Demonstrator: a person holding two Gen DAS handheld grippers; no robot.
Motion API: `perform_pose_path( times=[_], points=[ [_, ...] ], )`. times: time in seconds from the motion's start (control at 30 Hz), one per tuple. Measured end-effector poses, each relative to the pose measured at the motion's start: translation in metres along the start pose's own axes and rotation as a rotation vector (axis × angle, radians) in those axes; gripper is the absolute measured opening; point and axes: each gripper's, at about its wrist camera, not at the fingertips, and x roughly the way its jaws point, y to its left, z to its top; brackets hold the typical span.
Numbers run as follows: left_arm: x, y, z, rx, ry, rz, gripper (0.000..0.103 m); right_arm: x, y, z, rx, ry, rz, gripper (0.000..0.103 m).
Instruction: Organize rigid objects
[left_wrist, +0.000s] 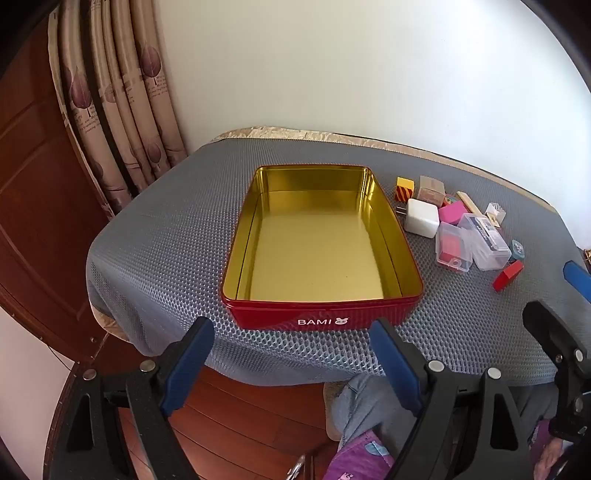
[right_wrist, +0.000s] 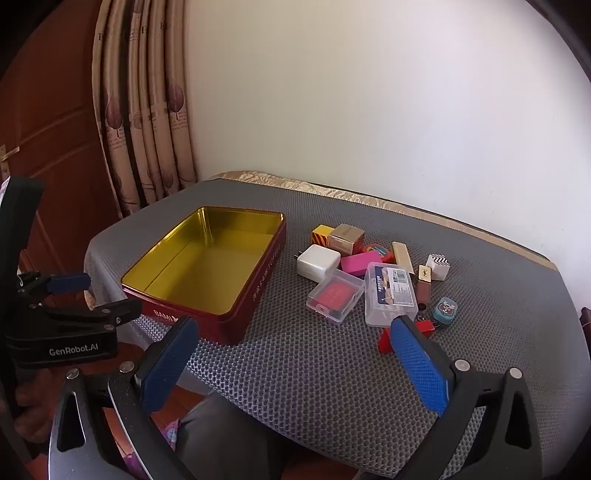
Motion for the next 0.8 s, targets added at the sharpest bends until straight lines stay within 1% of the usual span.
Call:
perform_pose_path(
  times=[0.07,0.1,0.23,0.33,0.37,0.47,0.57,0.63,0.7,0.73,0.77,0.8],
  points=[
    [0.000,0.000,0.000,0.003,-0.002,0.004,0.089,-0.001,-0.001,0.000,0.007,-0.002,0.003,0.103],
    [0.000,-0.001,-0.001,0.004,-0.003,0.004,0.089,0.004,0.000,0.002,0.006,0.026,-0.005,0.103],
    [-0.001,-0.003,-0.004,0.004,-0.017,0.007,0.089,0.007,0.003,0.003,0.009,0.026,-0.022,0.103],
    [-0.004,-0.004,-0.005,0.012,-0.044,0.033,0.089,0.003,-0.006,0.007,0.044,0.017,-0.030,0.103],
    [-0.011,-0.005,-0.001,0.012,-0.055,0.043,0.089,0.004,-0.006,0.007,0.048,0.019,-0.043,0.103],
    [-0.016,-0.002,-0.001,0.000,-0.075,0.049,0.089,0.006,-0.008,0.008,0.060,0.025,-0.076,0.103],
    [-0.014,-0.003,0.000,-0.008,-0.062,0.035,0.089,0.007,-0.010,0.010,0.084,0.016,-0.128,0.103],
    [-0.015,-0.003,-0.001,-0.010,-0.061,0.034,0.089,0.005,-0.012,0.011,0.092,0.008,-0.178,0.103],
    [-0.015,-0.003,-0.001,-0.011,-0.059,0.027,0.089,0.005,-0.015,0.011,0.093,0.012,-0.260,0.103],
    [-0.015,-0.003,-0.001,-0.011,-0.059,0.028,0.089,0.004,-0.016,0.011,0.096,0.007,-0.283,0.103],
    [-0.015,-0.003,-0.001,-0.010,-0.059,0.025,0.089,0.004,-0.018,0.010,0.102,0.004,-0.280,0.103],
    [-0.014,-0.004,-0.002,-0.010,-0.057,0.023,0.089,0.002,-0.021,0.011,0.121,0.000,-0.245,0.103]
  ],
)
